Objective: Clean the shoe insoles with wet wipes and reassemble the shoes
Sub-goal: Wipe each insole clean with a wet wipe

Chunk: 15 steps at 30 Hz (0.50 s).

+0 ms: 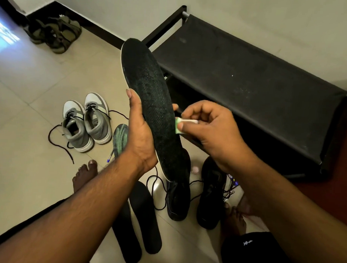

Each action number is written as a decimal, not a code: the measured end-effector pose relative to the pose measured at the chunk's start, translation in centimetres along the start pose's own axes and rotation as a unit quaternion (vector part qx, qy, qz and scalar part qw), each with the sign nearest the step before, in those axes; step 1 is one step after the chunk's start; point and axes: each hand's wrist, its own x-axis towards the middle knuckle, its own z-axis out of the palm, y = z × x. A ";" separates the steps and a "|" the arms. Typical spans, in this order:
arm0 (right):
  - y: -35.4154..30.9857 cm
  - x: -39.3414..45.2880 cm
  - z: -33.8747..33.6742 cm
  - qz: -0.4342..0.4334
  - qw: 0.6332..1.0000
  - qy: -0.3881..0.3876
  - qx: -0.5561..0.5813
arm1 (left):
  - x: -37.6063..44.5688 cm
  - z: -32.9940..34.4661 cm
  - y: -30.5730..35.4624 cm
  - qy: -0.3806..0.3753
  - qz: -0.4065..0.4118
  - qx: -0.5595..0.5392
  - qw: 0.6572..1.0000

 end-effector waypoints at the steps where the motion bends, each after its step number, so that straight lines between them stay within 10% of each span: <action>1: 0.0 0.3 -0.5 0.010 1.000 0.010 0.013 | 0.2 -0.2 0.0 -0.001 0.010 -0.003 1.000; 15: 1.2 -1.5 2.0 -0.100 0.975 -0.046 -0.195 | 0.4 -0.5 -0.3 0.043 0.030 -0.041 0.998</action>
